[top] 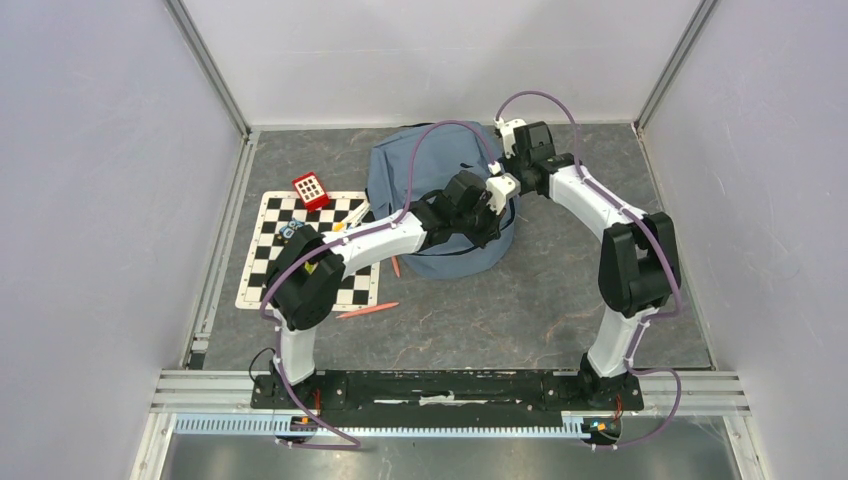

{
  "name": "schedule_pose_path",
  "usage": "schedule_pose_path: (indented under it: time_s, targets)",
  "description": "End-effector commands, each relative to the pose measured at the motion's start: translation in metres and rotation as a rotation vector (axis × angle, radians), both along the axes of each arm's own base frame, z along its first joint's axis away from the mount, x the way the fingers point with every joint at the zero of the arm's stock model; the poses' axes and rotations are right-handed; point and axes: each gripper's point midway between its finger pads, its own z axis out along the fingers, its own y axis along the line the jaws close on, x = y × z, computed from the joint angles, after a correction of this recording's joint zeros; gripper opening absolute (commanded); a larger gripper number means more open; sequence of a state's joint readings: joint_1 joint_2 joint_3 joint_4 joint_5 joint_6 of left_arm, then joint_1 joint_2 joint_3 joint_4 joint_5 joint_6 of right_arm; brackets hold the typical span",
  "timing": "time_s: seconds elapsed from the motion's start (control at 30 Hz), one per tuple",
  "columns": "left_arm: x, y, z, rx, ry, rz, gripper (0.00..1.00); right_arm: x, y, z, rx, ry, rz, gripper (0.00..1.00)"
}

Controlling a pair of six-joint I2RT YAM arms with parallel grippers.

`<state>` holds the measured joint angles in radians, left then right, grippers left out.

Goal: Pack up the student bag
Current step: Zip the student bag at the center of the board, then adjust the student bag at the center of the board.

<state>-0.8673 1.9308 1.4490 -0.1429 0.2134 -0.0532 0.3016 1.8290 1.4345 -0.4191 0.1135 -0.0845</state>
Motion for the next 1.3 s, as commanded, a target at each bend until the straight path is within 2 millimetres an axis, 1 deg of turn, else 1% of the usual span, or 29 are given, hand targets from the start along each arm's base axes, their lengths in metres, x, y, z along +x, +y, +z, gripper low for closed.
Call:
schedule_pose_path:
  time_s: [0.0,0.13,0.47,0.6,0.67,0.7,0.73,0.77,0.8,0.83,0.87,0.9,1.0,1.07,1.1,1.13,1.2,1.27]
  targets:
    - [-0.059,-0.001,0.005,0.035,0.11,-0.157,0.02,0.062,-0.014,0.059,0.001,-0.249,-0.085,0.0]
    - [-0.059,-0.002,0.006,0.042,0.105,-0.156,0.02,0.075,-0.015,0.064,0.032,-0.267,-0.113,0.0]
    - [-0.066,-0.006,0.016,0.018,0.126,-0.152,0.02,0.098,-0.025,0.063,0.035,-0.304,-0.168,0.0]
    - [-0.064,-0.008,0.017,0.007,0.148,-0.12,0.02,0.096,-0.022,0.064,0.051,-0.3,-0.148,0.0]
    - [-0.061,-0.01,0.024,-0.011,0.147,-0.089,0.03,0.092,-0.02,0.064,0.065,-0.294,-0.132,0.0]
    - [-0.058,-0.01,0.028,-0.021,0.146,-0.069,0.08,0.088,-0.02,0.066,0.071,-0.293,-0.128,0.0]
    - [-0.055,-0.011,0.034,-0.033,0.141,-0.055,0.16,0.084,-0.021,0.066,0.076,-0.289,-0.131,0.0]
    - [-0.052,-0.011,0.041,-0.042,0.128,-0.039,0.29,0.08,-0.023,0.069,0.081,-0.29,-0.134,0.0]
    - [-0.049,-0.011,0.049,-0.05,0.113,-0.022,0.38,0.075,-0.023,0.071,0.088,-0.287,-0.128,0.03]
    - [-0.043,-0.007,0.058,-0.049,0.087,0.009,0.5,0.069,-0.022,0.074,0.101,-0.284,-0.119,0.13]
    - [-0.038,-0.003,0.067,-0.049,0.067,0.04,0.59,0.065,-0.022,0.08,0.113,-0.288,-0.115,0.25]
    - [-0.032,0.001,0.077,-0.053,0.044,0.075,0.68,0.059,-0.021,0.082,0.124,-0.283,-0.111,0.33]
    - [-0.014,0.019,0.103,-0.074,0.006,0.183,0.89,0.045,-0.013,0.091,0.172,-0.28,-0.08,0.55]
    - [-0.001,0.034,0.114,-0.077,0.005,0.262,0.97,0.039,-0.005,0.094,0.208,-0.264,-0.04,0.68]
    - [0.006,0.042,0.117,-0.08,0.015,0.301,0.99,0.035,0.002,0.093,0.231,-0.246,-0.007,0.73]
    - [0.015,0.053,0.119,-0.079,0.03,0.351,1.0,0.032,0.008,0.092,0.264,-0.228,0.004,0.76]
    - [0.035,0.075,0.117,-0.088,0.075,0.448,1.0,0.026,0.017,0.087,0.325,-0.188,0.012,0.79]
    - [0.056,0.098,0.108,-0.105,0.131,0.547,1.0,0.021,0.026,0.081,0.38,-0.16,0.018,0.8]
